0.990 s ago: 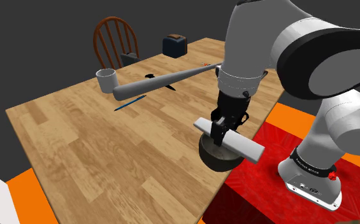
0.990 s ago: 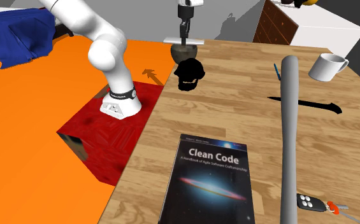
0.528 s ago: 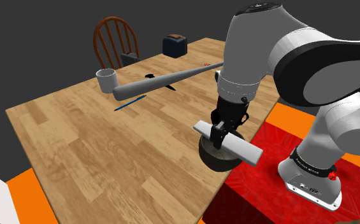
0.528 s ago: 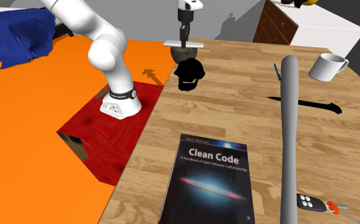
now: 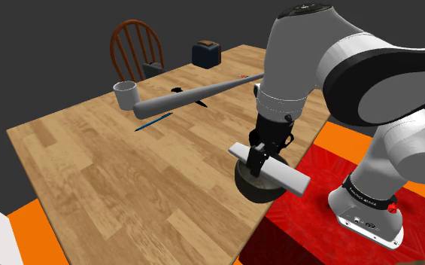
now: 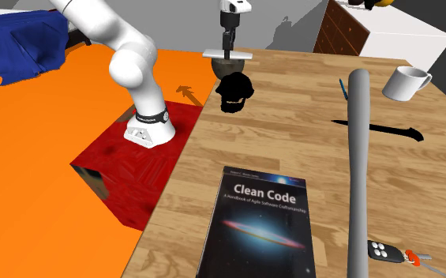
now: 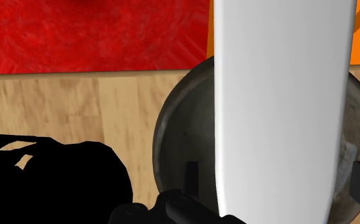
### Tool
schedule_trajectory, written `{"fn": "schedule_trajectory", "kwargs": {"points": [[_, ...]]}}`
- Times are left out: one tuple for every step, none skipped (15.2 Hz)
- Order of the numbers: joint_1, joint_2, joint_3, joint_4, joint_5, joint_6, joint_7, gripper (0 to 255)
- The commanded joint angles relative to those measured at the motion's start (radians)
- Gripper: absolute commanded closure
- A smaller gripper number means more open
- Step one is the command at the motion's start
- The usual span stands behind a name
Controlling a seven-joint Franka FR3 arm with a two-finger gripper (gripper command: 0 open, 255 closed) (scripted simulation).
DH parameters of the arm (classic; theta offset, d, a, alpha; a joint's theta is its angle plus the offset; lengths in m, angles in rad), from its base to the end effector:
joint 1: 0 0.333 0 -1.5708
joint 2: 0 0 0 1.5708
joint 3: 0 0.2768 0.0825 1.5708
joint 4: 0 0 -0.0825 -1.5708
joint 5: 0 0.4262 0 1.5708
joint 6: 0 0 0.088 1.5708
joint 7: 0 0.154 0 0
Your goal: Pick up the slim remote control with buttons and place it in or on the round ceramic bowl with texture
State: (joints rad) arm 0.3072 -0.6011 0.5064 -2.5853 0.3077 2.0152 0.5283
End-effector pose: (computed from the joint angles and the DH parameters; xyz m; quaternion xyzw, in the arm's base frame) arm 0.2983 0.3124 0.3306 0.9994 0.0346 -0.0037 0.0037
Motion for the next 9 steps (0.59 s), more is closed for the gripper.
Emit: {"fn": "schedule_trajectory", "kwargs": {"points": [[-0.001,-0.012,-0.010,0.025,-0.006,-0.037,0.000,0],[-0.002,-0.022,-0.020,0.052,-0.012,-0.074,0.001,0],[-0.004,-0.030,-0.029,0.080,-0.018,-0.110,0.001,0],[-0.005,-0.035,-0.036,0.102,-0.022,-0.138,0.002,0],[-0.005,-0.035,-0.036,0.102,-0.022,-0.138,0.002,0],[-0.005,-0.036,-0.036,0.102,-0.022,-0.138,0.002,0],[-0.005,-0.035,-0.036,0.102,-0.022,-0.138,0.002,0],[-0.005,-0.035,-0.036,0.102,-0.022,-0.138,0.002,0],[-0.005,-0.035,-0.036,0.102,-0.022,-0.138,0.002,0]]}}
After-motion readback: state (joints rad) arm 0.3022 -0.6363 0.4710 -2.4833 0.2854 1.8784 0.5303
